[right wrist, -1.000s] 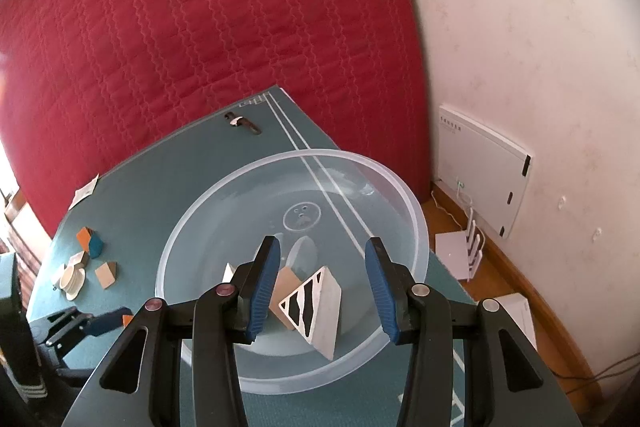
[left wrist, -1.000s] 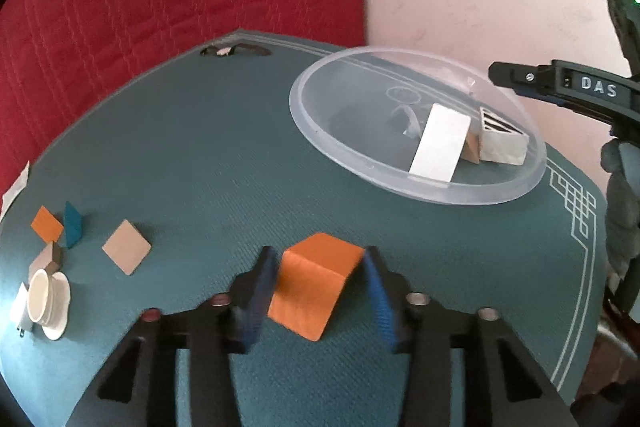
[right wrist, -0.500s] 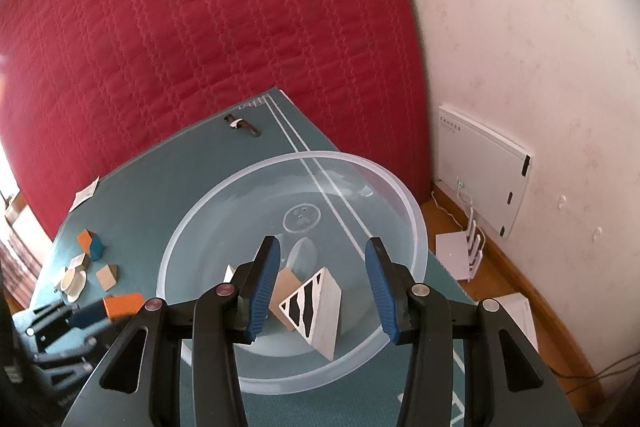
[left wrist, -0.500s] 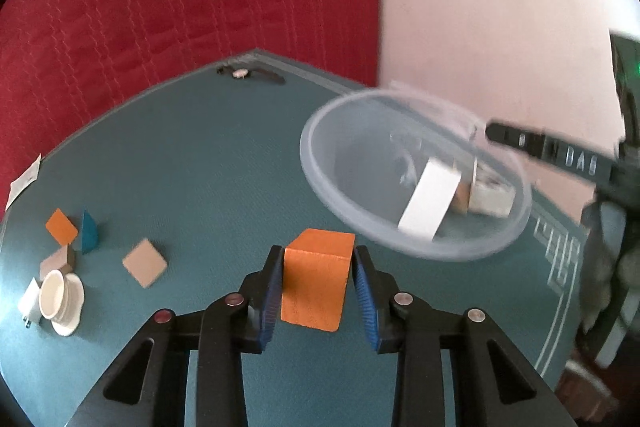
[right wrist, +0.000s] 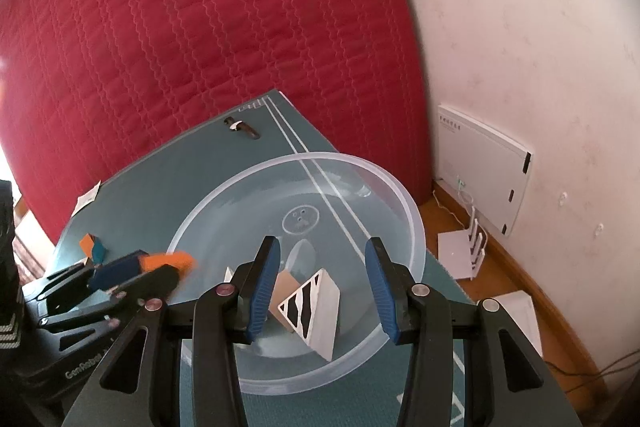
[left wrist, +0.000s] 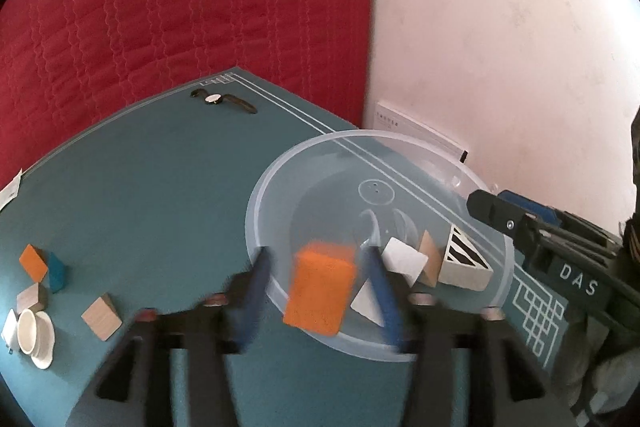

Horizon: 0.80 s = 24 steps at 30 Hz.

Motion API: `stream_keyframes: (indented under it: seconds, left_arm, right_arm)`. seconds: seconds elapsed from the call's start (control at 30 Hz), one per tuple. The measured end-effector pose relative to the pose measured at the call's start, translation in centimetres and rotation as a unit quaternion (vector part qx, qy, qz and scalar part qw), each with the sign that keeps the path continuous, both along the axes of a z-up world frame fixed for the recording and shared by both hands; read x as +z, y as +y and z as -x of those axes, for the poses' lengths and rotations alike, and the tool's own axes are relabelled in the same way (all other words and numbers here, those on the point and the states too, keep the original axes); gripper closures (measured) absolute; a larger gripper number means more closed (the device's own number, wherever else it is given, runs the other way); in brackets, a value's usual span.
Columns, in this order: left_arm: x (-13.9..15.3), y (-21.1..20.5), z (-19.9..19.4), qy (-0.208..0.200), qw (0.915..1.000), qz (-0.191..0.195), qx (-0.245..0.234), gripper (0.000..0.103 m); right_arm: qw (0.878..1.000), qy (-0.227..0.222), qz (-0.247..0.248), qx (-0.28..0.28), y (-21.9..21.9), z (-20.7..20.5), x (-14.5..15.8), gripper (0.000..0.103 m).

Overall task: Organize rigid objects
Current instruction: 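Carry the orange triangle into the clear bowl and open the left tool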

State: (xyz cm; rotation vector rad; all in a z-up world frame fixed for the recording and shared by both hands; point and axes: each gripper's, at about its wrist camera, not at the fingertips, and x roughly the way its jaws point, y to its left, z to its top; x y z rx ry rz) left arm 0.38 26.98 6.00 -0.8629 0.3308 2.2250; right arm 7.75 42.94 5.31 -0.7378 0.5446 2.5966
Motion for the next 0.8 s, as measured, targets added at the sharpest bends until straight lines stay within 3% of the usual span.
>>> stream_keyframes:
  seconds: [0.27,0.53,0.8]
  left_arm:
    - [-0.6,-1.2,0.5,0.002,0.9997,0.009,0.021,0.035]
    - [-0.8,-2.8,0.4,0.012,0.9984,0.012,0.053,0.005]
    - [-0.8,-4.2,0.3,0.031,0.9964,0.020,0.076,0.002]
  right_arm:
    - [1.000,0.000,-0.001,0.001,0.0,0.0,0.0,0.057]
    - [1.000,-0.004,-0.007,0.003,-0.4,-0.2,-0.3,0.057]
    - [1.000,-0.007,-0.020,0.007,-1.2,-0.1,-0.4,0.057]
